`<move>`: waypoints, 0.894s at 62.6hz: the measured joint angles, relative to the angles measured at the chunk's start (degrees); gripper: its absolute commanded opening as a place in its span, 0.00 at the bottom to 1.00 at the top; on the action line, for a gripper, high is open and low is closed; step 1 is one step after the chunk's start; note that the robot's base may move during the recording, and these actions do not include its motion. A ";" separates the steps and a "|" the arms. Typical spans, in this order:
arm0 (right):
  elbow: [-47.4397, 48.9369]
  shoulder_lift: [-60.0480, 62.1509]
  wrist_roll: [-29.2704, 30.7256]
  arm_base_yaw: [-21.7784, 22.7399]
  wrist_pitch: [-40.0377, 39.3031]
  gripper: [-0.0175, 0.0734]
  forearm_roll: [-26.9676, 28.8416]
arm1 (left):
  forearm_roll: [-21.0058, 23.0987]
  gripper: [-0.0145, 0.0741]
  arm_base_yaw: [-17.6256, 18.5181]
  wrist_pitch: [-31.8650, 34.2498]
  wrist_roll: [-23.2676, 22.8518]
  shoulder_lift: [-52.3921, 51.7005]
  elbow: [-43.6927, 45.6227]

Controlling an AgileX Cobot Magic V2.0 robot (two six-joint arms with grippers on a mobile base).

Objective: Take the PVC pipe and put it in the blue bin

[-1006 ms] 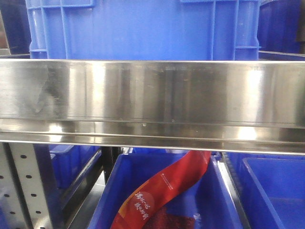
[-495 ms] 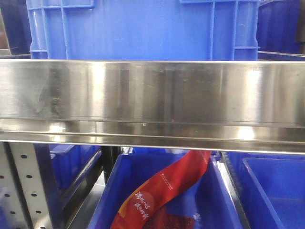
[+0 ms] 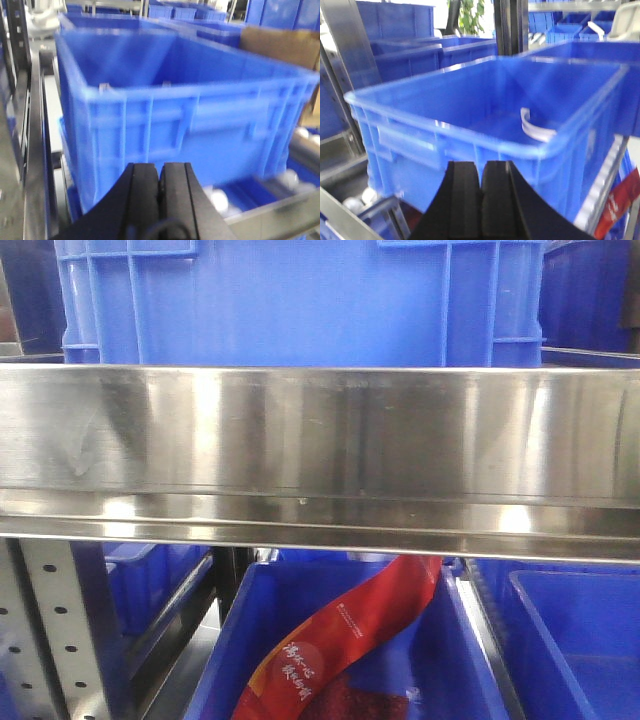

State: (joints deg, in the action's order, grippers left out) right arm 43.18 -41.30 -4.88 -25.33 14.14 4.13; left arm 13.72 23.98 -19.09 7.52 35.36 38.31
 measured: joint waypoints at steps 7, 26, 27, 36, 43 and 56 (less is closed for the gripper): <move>-0.28 0.00 0.00 0.00 -2.25 0.01 0.11 | 0.00 0.04 0.00 0.84 0.00 -0.88 -1.34; -0.28 0.00 -0.13 0.00 -6.45 0.01 0.23 | 0.00 0.04 0.00 4.75 0.00 -1.20 -1.41; -0.28 0.00 -0.13 0.00 -6.45 0.01 0.23 | 0.00 0.04 0.00 4.75 0.00 -1.20 -1.41; -0.28 0.00 -0.13 0.00 -6.45 0.01 0.23 | 0.00 0.04 0.00 4.85 0.00 -1.20 -1.41; -0.28 0.00 -0.13 0.00 -6.45 0.01 0.23 | 0.00 0.04 0.00 4.85 0.00 -1.20 -1.41; -0.28 0.00 -0.13 0.00 -6.45 0.01 0.23 | 0.00 0.04 0.00 4.85 0.00 -1.20 -1.41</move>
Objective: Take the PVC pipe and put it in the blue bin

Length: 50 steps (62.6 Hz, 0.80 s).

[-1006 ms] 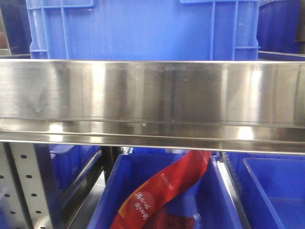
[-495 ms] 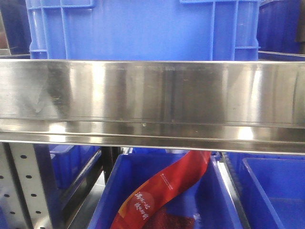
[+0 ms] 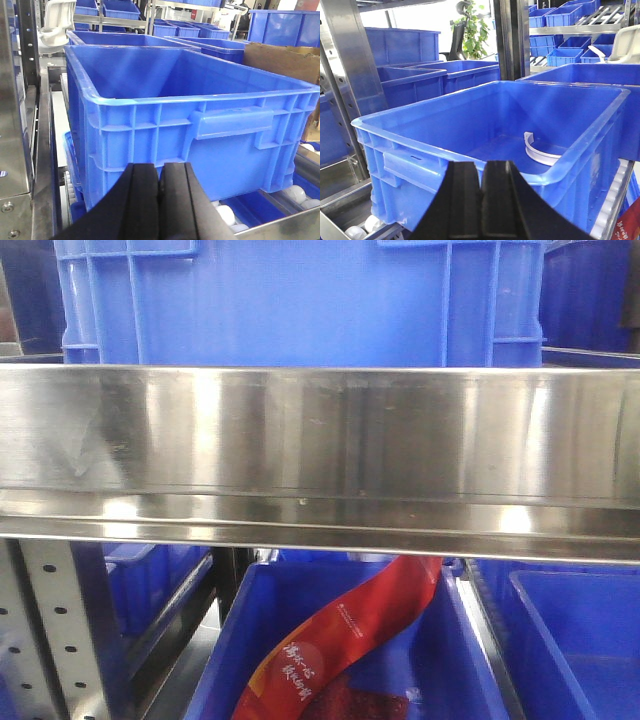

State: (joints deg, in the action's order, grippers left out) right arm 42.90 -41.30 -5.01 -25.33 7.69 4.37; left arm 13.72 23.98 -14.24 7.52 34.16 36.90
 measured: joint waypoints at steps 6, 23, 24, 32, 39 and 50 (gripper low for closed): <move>0.00 0.29 0.00 0.00 0.00 0.01 0.00 | 0.00 0.04 0.00 0.00 0.00 0.00 0.00; -2.25 7.06 0.00 2.96 4.27 0.01 -4.37 | 0.00 0.04 0.00 0.25 0.00 0.00 0.00; -2.96 7.94 0.00 3.54 4.27 0.01 -4.37 | 0.00 0.04 0.00 0.25 0.00 0.00 0.00; -9.52 13.70 0.00 8.22 2.62 0.01 -4.37 | 0.00 0.04 0.00 0.35 0.00 0.00 0.00; -16.02 18.07 0.00 13.02 2.25 0.01 -4.37 | 0.00 0.04 0.00 0.35 0.00 0.00 0.00; -26.81 25.45 0.00 19.64 0.91 0.01 -4.37 | 0.00 0.04 0.00 0.45 0.00 0.00 0.00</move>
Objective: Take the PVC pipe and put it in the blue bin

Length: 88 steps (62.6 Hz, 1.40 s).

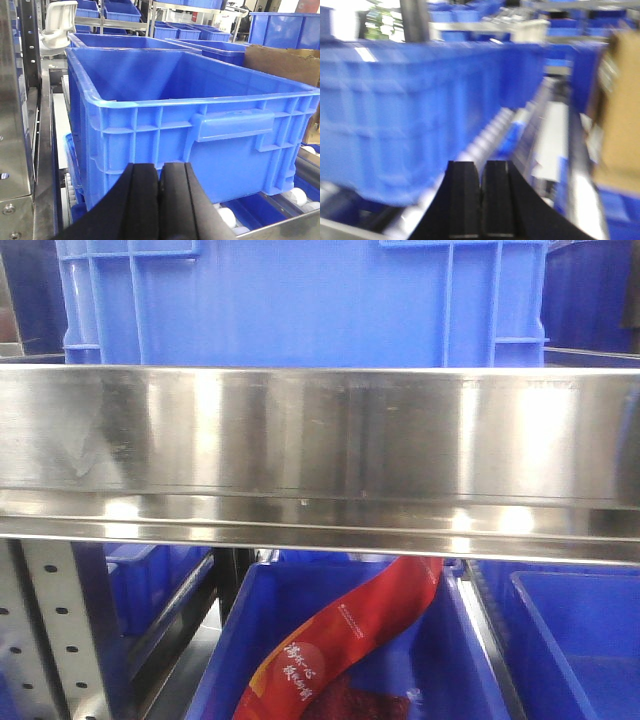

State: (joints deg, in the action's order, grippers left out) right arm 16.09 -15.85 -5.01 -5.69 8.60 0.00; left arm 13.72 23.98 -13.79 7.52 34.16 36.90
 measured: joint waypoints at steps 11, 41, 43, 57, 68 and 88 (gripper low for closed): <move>-9.78 7.91 0.00 3.72 -5.36 0.01 0.00 | 0.00 0.04 0.00 0.00 0.00 0.00 0.00; -15.97 15.69 0.00 6.26 -5.95 0.01 -0.86 | 0.00 0.04 0.00 0.00 0.00 0.00 -0.05; -15.97 15.69 0.00 6.26 -5.95 0.01 -1.00 | 0.00 0.04 0.00 0.00 0.00 0.00 -0.05; -15.97 15.69 0.70 6.26 -5.95 0.01 -3.01 | 0.00 0.04 0.00 0.00 0.00 0.00 -0.05; -15.97 15.69 1.03 6.26 -5.95 0.01 -3.22 | 0.00 0.04 0.00 0.00 0.00 0.00 -0.05; -15.97 15.69 1.03 6.26 -5.95 0.01 -3.35 | 0.00 0.04 0.00 0.00 0.00 0.00 -0.05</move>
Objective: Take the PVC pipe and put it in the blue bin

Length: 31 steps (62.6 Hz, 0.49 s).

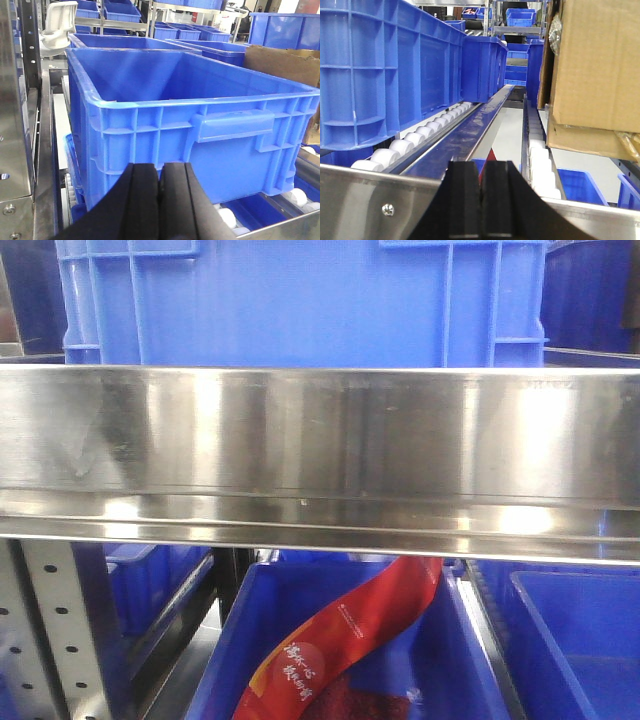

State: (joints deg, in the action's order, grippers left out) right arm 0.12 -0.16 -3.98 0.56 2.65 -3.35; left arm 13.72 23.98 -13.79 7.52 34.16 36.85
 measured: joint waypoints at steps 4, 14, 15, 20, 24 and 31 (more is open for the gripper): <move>0.00 0.00 0.00 0.00 0.00 0.01 0.00 | 0.00 0.04 0.00 0.00 0.00 0.00 0.00; 0.00 0.00 0.00 0.00 0.00 0.01 0.00 | 0.00 0.04 0.00 0.00 0.00 0.00 0.00; 0.00 0.00 0.00 0.00 0.00 0.01 0.00 | 0.00 0.04 0.00 0.00 0.00 0.00 0.00; 0.00 0.00 0.00 0.00 0.00 0.01 0.00 | 0.00 0.04 0.00 0.00 0.00 0.00 0.00; 0.00 0.00 0.00 0.00 0.00 0.01 0.00 | 0.00 0.04 0.00 0.00 0.00 0.00 0.00; 0.00 0.00 0.00 0.00 0.00 0.01 0.00 | 0.00 0.04 0.00 0.00 0.00 0.00 0.00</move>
State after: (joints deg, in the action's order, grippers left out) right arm 0.12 -0.16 -3.98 0.56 2.65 -3.35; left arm 13.72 23.98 -13.79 7.52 34.16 36.85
